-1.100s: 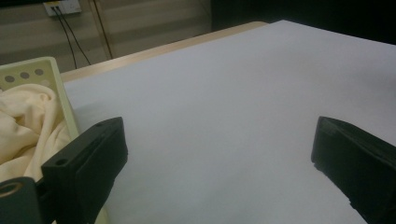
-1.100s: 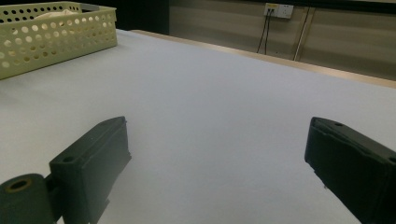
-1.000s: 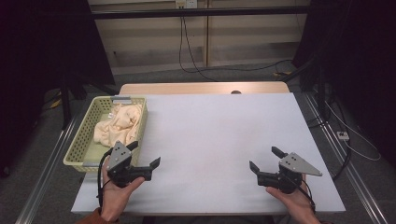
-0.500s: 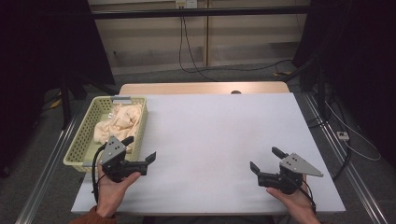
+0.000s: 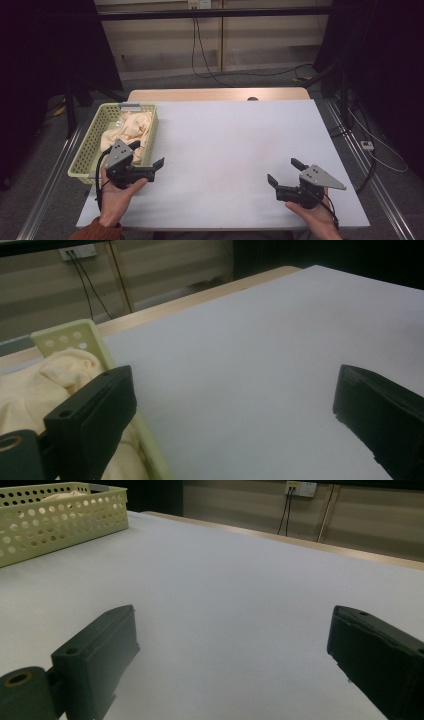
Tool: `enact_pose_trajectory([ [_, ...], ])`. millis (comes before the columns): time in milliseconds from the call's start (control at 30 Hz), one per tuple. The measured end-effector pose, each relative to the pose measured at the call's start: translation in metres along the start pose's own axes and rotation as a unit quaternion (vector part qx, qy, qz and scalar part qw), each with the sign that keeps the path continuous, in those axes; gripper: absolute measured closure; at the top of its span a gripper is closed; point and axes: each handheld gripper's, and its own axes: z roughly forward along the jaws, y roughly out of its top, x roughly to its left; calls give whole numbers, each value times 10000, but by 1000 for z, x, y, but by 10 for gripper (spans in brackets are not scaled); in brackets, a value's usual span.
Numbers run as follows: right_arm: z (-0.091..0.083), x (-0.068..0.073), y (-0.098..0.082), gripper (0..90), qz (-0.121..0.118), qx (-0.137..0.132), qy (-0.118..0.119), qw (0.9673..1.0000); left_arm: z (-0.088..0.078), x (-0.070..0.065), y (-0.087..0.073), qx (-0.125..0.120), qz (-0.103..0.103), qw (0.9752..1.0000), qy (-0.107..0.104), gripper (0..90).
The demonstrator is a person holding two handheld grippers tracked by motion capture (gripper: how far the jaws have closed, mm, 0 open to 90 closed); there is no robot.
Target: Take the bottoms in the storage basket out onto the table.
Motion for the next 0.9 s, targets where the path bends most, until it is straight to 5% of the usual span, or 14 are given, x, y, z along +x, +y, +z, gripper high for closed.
enact_pose_trajectory([
  [333,3,0,1,60,-24,3,41,10000,-13,17,13,-20,-84,9997,220,44],
  [533,4,0,1,59,-20,14,72,10000,-13,28,22,60,-96,9992,386,42],
  [667,4,1,1,59,-18,11,73,10000,-10,38,24,163,-329,9980,507,51],
  [900,5,1,1,60,-29,30,64,10000,-6,49,29,243,-305,9971,648,46],
])
